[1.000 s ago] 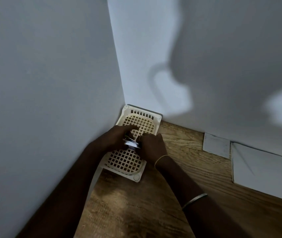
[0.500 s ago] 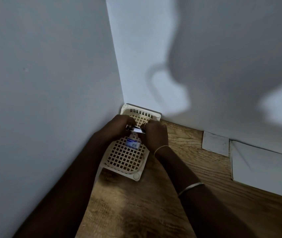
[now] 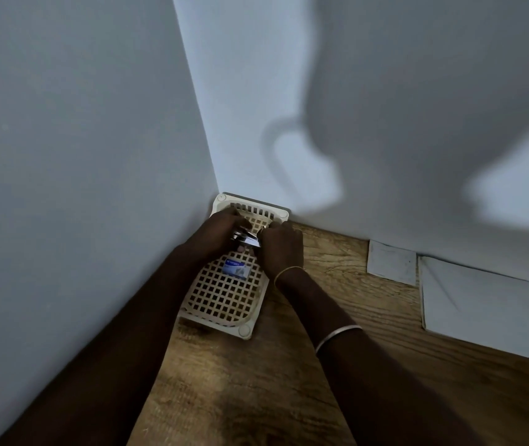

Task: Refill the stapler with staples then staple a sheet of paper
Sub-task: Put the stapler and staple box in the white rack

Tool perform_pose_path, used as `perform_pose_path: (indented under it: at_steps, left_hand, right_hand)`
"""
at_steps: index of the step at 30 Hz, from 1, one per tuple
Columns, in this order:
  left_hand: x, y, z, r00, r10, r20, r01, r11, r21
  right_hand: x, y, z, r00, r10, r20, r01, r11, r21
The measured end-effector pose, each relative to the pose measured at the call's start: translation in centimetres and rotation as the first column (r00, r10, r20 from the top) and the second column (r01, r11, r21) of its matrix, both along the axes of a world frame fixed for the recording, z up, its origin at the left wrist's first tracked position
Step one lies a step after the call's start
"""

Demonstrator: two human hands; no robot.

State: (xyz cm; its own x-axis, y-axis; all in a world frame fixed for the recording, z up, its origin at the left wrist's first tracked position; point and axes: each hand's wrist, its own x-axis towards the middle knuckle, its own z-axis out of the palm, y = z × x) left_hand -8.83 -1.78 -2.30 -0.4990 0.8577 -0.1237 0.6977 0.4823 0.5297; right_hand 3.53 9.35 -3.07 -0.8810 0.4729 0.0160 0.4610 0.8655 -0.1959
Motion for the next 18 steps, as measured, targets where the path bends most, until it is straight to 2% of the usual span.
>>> perform_pose_path:
  at_steps: [5,8,14,18]
  left_hand:
    - [0.5,-1.0,0.3,0.997,0.069,0.017,-0.070,0.997,0.035]
    - [1.9,-2.0,0.5,0.989,0.148,-0.023,-0.147,0.988,0.054]
    - [6.5,-5.4,-0.4,0.913,0.405,-0.057,-0.400,0.913,0.075]
    - [7.8,-6.3,-1.1,0.887,0.461,-0.029,-0.459,0.887,0.059]
  right_hand:
    - [1.2,0.2,0.8,0.998,-0.016,-0.064,0.013,0.999,-0.050]
    - [2.4,-0.3,1.1,0.993,-0.016,-0.120,0.007,0.998,-0.069]
    - [4.3,-2.4,0.3,0.997,0.074,-0.035,-0.077,0.992,-0.101]
    - [4.7,-3.0,0.0,0.996,0.088,-0.013,-0.089,0.991,-0.100]
